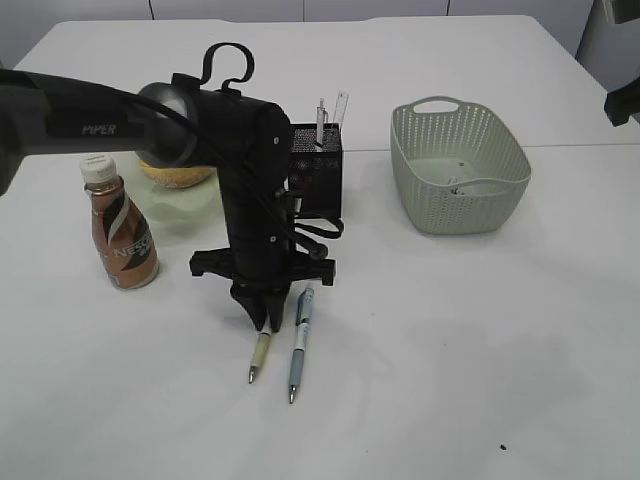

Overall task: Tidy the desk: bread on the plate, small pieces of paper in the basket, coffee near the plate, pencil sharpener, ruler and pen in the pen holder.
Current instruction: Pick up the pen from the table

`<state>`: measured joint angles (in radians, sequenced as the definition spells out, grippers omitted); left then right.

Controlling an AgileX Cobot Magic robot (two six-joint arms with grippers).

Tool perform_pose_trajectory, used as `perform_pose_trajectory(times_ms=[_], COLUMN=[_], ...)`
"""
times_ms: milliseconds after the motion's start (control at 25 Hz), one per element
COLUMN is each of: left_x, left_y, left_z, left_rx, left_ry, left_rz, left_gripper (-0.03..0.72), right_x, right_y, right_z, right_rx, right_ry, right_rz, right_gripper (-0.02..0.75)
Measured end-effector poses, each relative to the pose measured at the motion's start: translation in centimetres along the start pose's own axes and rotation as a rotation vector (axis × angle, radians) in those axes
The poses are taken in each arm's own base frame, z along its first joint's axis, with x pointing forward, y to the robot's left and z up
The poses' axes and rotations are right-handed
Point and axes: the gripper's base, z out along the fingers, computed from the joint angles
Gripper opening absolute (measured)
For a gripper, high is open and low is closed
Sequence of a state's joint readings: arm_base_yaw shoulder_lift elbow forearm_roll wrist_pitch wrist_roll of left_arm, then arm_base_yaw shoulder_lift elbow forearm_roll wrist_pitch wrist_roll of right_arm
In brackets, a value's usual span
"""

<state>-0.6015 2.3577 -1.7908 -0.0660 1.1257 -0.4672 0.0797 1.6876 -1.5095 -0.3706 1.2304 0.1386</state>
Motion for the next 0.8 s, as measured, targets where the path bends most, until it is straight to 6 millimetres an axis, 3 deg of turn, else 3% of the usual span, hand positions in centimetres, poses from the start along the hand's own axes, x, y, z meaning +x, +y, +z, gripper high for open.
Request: perform_pose_trajectory(times_ms=[120,480,800], left_x=[0.2,0.5,0.9], left_y=[0.4,1.0,1.3], left_z=[-0.5,-5.9,-12.9], left_rx=[-0.033,-0.063,-0.018], left_ry=[-0.001,-0.116,-0.374], left_rz=[0.024,0.131,0.185], left_gripper=[0.062,0.061,0.060], right_x=[0.0,0.0,0.0], right_y=[0.0,0.0,0.0], right_z=[0.0,0.0,0.0], right_rx=[0.000,0.000,0.000], right_ry=[0.000,0.000,0.000], right_rz=[0.000,0.000,0.000], right_gripper=[0.290,0.290,0.291])
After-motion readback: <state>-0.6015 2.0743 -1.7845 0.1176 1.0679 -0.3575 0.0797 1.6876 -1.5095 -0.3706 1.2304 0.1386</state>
